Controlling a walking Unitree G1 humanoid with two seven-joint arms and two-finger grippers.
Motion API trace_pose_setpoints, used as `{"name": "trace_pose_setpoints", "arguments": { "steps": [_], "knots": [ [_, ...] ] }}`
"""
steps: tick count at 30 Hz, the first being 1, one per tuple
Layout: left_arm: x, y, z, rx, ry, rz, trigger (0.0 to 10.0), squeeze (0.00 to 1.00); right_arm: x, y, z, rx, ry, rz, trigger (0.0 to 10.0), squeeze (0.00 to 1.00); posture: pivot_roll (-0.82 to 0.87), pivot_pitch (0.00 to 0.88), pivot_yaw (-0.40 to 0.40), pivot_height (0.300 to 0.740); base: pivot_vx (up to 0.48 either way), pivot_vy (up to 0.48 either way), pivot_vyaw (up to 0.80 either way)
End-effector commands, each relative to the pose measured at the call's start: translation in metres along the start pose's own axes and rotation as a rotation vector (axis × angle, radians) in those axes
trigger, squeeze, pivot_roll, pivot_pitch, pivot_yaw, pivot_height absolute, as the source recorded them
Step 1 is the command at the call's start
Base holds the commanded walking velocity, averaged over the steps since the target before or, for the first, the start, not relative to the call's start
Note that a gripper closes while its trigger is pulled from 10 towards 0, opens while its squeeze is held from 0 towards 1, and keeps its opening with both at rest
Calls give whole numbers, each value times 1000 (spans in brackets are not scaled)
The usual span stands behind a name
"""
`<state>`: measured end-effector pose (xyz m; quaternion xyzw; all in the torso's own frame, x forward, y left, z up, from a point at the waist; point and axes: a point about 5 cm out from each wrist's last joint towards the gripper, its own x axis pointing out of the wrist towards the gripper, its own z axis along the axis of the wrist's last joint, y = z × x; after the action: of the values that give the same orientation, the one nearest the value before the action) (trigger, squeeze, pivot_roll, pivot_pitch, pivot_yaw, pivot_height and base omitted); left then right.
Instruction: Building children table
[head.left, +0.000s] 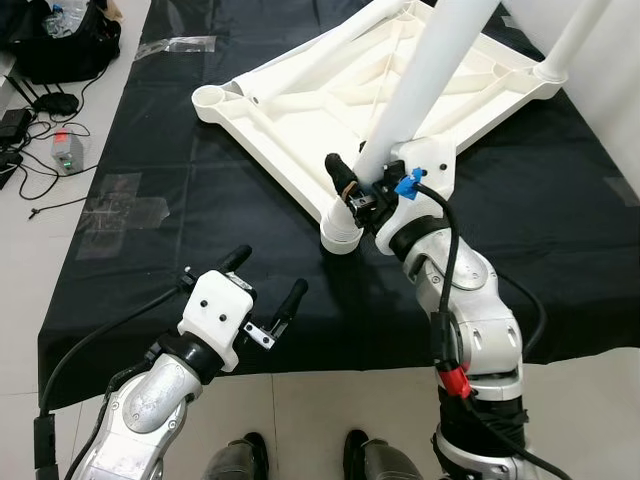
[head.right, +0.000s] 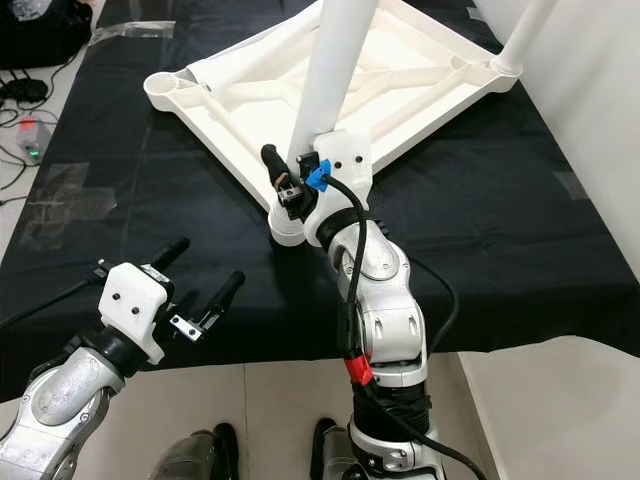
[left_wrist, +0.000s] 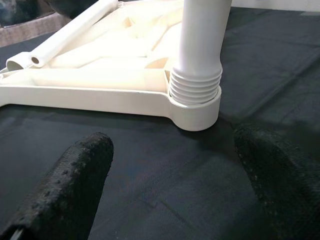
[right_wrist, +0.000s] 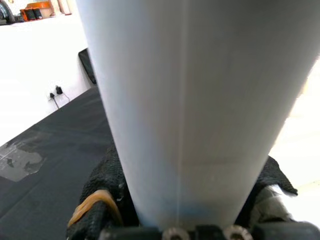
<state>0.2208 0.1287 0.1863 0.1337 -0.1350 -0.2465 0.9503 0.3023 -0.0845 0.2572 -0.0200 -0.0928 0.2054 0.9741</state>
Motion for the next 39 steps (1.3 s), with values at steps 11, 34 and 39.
{"name": "trace_pose_setpoints", "arguments": {
  "steps": [11, 34, 39],
  "knots": [
    [1, -3, -7, -7, 20, -16, 10000, 0, 34, 6, 26, -68, -40, 485, 10000, 0, 30, 315, -53, 740, 0, 0, 0],
    [-3, -7, 3, -32, 9, -19, 10000, 0, 56, -22, 33, -190, 7, 937, 10000, 0, 44, 370, -56, 740, 0, 0, 0],
    [-3, -7, 4, -34, 9, -20, 10000, 0, 66, -43, 55, -223, 6, 938, 10000, 0, 41, 380, -53, 740, 0, 0, 0]
  ]
}}
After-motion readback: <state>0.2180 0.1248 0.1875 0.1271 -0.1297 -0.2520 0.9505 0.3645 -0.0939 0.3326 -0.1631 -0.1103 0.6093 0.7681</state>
